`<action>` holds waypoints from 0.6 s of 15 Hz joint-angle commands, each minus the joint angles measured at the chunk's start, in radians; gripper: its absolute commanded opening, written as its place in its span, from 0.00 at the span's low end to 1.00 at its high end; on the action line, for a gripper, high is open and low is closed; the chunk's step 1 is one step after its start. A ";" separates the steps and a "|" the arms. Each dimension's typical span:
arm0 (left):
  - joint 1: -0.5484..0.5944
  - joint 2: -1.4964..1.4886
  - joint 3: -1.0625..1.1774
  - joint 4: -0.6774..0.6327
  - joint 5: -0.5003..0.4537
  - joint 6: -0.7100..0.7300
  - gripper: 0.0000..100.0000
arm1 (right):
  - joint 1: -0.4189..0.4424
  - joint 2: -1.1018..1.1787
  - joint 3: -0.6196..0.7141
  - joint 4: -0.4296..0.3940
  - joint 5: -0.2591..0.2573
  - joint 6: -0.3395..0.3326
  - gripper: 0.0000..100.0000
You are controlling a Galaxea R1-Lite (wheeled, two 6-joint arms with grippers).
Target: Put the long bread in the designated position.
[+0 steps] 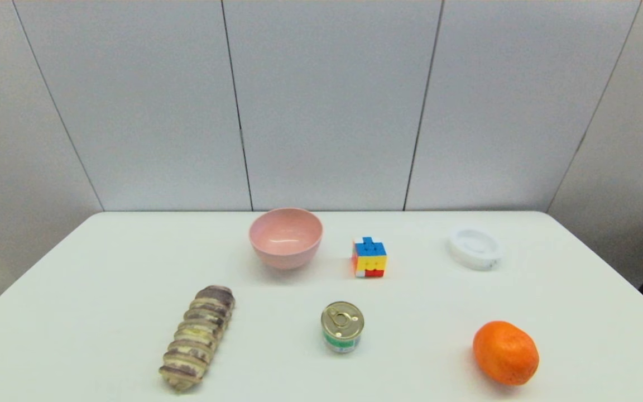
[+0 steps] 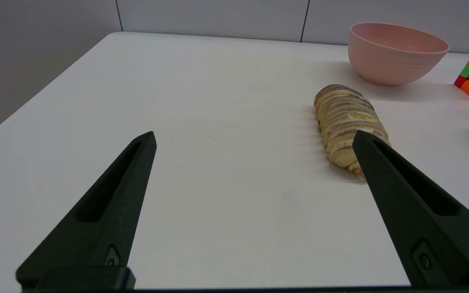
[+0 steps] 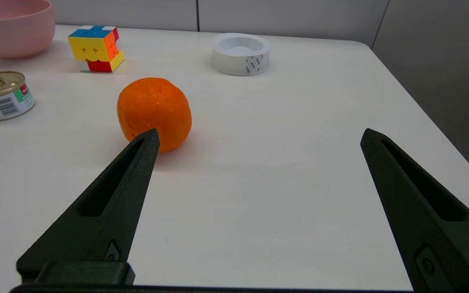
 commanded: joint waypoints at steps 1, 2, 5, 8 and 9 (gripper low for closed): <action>0.000 0.000 0.000 0.000 0.002 0.000 1.00 | 0.001 0.001 0.000 0.000 0.000 0.002 1.00; 0.000 0.000 0.000 0.000 0.000 0.000 1.00 | 0.001 0.001 0.000 0.000 0.000 0.002 1.00; 0.000 0.000 0.000 0.000 0.000 -0.001 1.00 | 0.001 0.001 0.000 0.000 0.000 0.002 1.00; 0.000 0.000 0.000 0.000 0.000 0.000 1.00 | 0.001 0.001 0.000 0.000 0.000 0.002 1.00; 0.000 0.000 0.000 0.000 0.000 -0.001 1.00 | 0.001 0.001 0.000 0.000 0.000 0.002 1.00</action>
